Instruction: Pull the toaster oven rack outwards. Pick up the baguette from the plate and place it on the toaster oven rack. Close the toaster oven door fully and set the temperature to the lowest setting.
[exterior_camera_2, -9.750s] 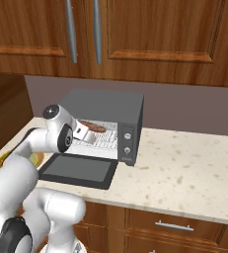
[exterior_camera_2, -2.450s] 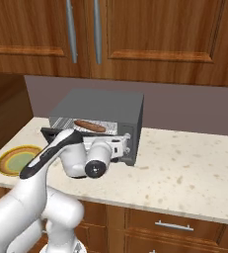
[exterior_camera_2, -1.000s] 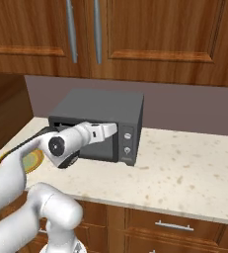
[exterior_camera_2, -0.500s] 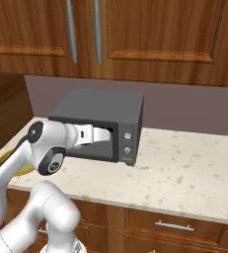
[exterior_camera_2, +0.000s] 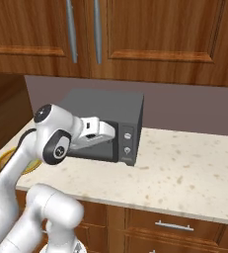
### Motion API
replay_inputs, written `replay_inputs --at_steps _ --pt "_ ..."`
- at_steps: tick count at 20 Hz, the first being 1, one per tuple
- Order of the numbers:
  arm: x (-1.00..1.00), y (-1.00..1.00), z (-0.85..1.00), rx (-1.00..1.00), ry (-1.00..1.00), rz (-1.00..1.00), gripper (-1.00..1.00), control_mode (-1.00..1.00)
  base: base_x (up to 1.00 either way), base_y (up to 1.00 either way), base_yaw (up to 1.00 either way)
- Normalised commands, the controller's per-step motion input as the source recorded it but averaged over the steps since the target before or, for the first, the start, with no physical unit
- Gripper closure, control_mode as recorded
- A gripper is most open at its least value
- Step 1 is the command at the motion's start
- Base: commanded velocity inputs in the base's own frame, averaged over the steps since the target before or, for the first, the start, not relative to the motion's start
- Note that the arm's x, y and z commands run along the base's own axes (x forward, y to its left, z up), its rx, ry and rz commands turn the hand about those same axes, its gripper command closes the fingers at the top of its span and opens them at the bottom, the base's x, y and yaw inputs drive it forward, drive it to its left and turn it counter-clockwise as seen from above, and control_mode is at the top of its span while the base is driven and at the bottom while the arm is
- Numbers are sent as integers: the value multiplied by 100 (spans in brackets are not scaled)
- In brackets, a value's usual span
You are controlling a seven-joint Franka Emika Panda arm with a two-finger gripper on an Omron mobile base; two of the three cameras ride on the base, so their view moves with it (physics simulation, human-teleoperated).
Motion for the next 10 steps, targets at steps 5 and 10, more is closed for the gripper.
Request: replay_inputs --at_steps 5,10 --pt "-30 -22 -21 12 -21 0 -100 -100 0 0 0" --pt "-33 -18 0 16 -36 0 -100 -100 0 0 0"
